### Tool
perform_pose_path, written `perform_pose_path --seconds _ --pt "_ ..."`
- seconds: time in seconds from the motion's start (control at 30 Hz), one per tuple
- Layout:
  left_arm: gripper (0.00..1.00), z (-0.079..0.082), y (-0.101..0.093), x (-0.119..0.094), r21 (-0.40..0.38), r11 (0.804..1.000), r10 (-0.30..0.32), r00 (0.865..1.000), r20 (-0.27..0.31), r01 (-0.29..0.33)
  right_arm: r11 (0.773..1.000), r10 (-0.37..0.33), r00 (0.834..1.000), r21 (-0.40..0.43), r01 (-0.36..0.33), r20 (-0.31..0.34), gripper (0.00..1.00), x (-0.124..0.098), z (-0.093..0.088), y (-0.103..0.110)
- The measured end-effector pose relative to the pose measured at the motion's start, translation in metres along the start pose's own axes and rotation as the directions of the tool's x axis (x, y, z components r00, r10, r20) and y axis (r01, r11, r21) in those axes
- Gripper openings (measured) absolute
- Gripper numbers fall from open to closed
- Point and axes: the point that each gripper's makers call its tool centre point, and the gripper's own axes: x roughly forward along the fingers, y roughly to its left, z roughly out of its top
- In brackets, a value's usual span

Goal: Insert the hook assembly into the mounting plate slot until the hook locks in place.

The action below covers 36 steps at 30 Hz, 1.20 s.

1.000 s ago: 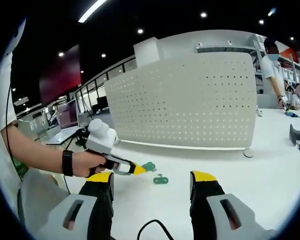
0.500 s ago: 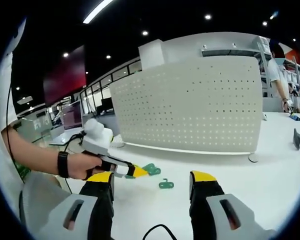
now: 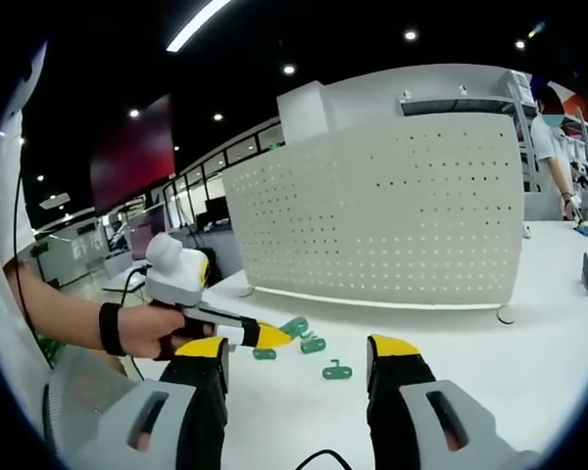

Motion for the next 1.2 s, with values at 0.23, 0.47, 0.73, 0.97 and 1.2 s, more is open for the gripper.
perform_pose_path --seconds 0.23,0.47,0.73,0.97,1.2 --pt "0.03 0.009 -0.011 -0.009 -0.005 0.999 -0.033 0.999 0.038 0.033 1.0 -0.007 1.0 0.022 0.007 0.015 0.53 0.002 0.003 0.001" --pt "0.03 0.016 -0.025 -0.023 0.013 0.998 -0.067 0.994 0.091 0.066 0.998 -0.002 0.999 0.059 -0.001 0.042 0.51 0.001 0.006 0.003" --pt "0.03 0.022 -0.036 -0.036 0.019 0.995 -0.098 0.984 0.147 0.097 0.997 0.031 0.998 0.075 -0.034 0.048 0.44 0.005 0.008 0.011" --pt "0.03 0.034 -0.05 -0.049 0.053 0.99 -0.14 0.967 0.211 0.132 0.993 0.063 0.996 0.099 -0.069 0.057 0.35 0.008 0.01 0.02" --pt "0.03 0.032 -0.06 -0.054 0.074 0.985 -0.166 0.961 0.219 0.153 0.989 0.093 0.993 0.106 -0.099 0.066 0.29 0.008 0.013 0.027"
